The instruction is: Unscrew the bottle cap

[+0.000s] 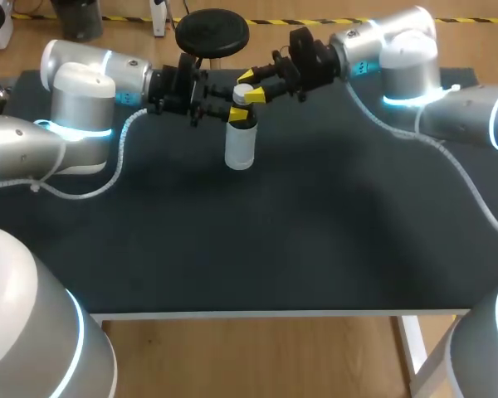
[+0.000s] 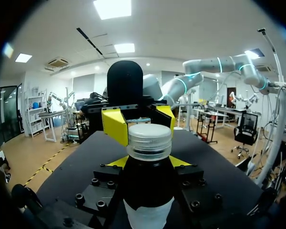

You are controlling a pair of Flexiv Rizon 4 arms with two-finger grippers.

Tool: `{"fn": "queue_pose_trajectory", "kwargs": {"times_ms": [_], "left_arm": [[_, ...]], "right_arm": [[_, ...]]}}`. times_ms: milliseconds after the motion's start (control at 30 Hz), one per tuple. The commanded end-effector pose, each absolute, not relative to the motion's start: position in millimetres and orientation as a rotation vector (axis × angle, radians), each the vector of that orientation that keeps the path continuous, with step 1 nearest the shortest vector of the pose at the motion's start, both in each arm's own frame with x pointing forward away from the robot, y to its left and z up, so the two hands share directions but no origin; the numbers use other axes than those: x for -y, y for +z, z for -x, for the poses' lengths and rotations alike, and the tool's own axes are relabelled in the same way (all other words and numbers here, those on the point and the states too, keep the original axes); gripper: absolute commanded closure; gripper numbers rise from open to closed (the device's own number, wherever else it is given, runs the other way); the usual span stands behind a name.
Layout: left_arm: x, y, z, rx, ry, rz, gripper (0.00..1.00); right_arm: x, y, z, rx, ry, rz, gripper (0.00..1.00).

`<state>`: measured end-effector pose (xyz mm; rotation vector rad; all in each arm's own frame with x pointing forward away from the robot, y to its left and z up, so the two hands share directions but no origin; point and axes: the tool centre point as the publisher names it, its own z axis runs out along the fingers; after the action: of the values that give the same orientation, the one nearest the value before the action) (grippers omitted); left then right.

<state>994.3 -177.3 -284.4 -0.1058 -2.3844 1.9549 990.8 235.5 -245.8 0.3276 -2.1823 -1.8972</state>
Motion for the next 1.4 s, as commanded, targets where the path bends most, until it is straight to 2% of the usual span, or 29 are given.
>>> {"fn": "queue_pose_trajectory", "kwargs": {"times_ms": [33, 567, 1367, 1400], "left_arm": [[174.6, -287.0, -997.1, 2.385, 1.951, 0.105, 1.0], [174.6, -287.0, -997.1, 2.385, 1.951, 0.105, 1.0], [174.6, -287.0, -997.1, 2.385, 1.951, 0.105, 1.0], [174.6, -287.0, -997.1, 2.385, 1.951, 0.105, 1.0]], "right_arm": [[-237.4, -247.9, -1007.3, 2.044, -1.761, -0.524, 1.0], [-234.2, -248.7, -1011.4, 1.814, -1.483, -0.922, 1.0], [-234.3, -244.4, -1004.9, 1.552, -1.119, -1.226, 1.0], [-234.5, -244.3, -1005.4, 1.556, -1.113, -1.23, 0.48]]}}
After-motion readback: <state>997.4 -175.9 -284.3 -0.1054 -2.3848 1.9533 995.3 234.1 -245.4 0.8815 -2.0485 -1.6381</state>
